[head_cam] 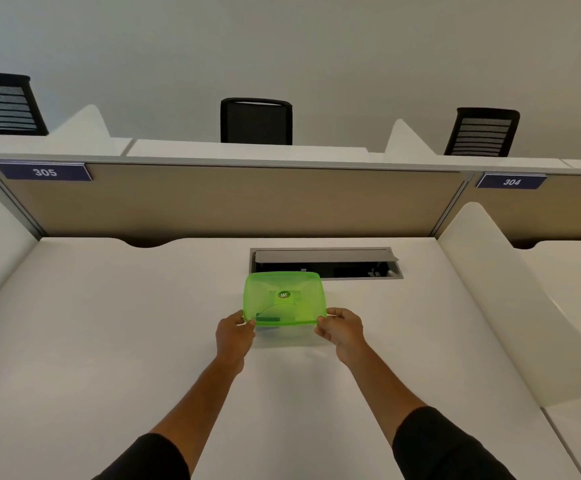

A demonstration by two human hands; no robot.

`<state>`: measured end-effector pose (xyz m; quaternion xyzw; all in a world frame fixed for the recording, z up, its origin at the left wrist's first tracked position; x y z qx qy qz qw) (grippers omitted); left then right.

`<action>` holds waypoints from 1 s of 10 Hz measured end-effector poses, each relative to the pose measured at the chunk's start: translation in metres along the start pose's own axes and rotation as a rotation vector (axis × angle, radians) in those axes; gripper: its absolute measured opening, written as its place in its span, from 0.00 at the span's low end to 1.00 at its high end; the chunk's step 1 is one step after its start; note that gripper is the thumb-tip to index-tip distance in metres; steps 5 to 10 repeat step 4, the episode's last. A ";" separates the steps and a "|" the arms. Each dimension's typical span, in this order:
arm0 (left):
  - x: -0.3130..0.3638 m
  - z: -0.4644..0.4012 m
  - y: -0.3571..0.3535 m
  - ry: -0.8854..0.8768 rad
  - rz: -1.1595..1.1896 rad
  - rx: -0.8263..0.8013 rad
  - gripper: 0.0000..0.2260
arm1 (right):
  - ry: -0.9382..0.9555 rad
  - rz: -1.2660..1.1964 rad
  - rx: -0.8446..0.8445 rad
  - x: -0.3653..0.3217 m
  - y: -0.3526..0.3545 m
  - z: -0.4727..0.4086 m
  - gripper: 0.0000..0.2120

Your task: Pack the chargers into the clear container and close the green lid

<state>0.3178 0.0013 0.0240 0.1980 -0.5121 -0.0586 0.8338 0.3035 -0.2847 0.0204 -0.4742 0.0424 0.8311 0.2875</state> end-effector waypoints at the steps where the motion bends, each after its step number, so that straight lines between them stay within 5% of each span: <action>1: 0.007 -0.010 -0.002 0.009 0.005 0.026 0.15 | 0.019 -0.002 -0.013 -0.006 -0.009 -0.005 0.17; 2: 0.013 -0.010 -0.001 0.009 0.009 0.016 0.10 | 0.022 0.001 -0.019 -0.008 -0.012 -0.007 0.17; 4: 0.013 0.001 0.006 -0.014 -0.142 0.020 0.21 | 0.211 0.340 0.045 -0.010 -0.006 -0.007 0.17; 10: 0.013 0.001 0.006 -0.014 -0.142 0.020 0.21 | 0.211 0.340 0.045 -0.010 -0.006 -0.007 0.17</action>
Point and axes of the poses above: each hand's wrist, its own z-axis away from the middle knuckle, its own y-axis out of the back of the hand, x = y × z, the point moved 7 cm from there along -z, towards the middle knuckle, and after that the axes turned 11 degrees about -z, right-handed, at the moved point
